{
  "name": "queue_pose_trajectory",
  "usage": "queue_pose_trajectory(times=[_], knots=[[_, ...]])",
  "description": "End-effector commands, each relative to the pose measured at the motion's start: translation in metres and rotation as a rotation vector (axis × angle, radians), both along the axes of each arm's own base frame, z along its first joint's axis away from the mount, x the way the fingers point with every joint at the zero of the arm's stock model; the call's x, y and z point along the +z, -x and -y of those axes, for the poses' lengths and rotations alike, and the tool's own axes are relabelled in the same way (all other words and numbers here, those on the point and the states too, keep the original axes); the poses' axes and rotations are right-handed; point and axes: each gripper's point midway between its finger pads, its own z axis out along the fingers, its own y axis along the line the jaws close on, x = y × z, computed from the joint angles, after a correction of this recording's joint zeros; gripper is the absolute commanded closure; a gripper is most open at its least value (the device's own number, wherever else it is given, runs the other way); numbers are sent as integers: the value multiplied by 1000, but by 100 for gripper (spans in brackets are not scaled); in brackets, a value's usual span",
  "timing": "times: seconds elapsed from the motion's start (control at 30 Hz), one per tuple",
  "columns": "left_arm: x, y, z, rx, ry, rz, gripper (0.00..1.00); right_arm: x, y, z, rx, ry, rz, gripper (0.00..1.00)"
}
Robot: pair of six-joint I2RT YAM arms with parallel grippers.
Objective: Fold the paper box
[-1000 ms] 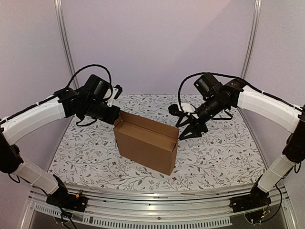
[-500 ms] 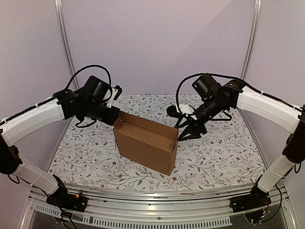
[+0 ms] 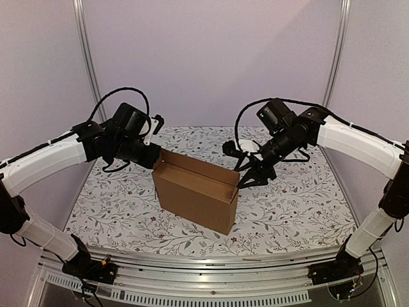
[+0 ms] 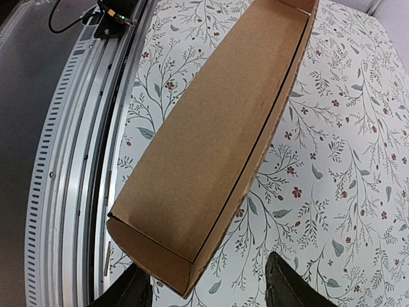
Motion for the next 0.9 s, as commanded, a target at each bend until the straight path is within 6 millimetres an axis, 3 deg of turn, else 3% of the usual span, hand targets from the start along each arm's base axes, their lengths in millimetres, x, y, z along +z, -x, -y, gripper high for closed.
queue_pose_trajectory(times=[0.0, 0.53, 0.87], knots=[[-29, 17, -4, -9, -64, -84, 100, -2, -1, -3, 0, 6, 1, 40], [-9, 17, -5, -8, -78, -97, 100, -3, 11, 1, 64, 21, -20, 39], [-28, 22, -1, -1, -83, -162, 100, -4, 13, 1, 74, 20, -28, 39]])
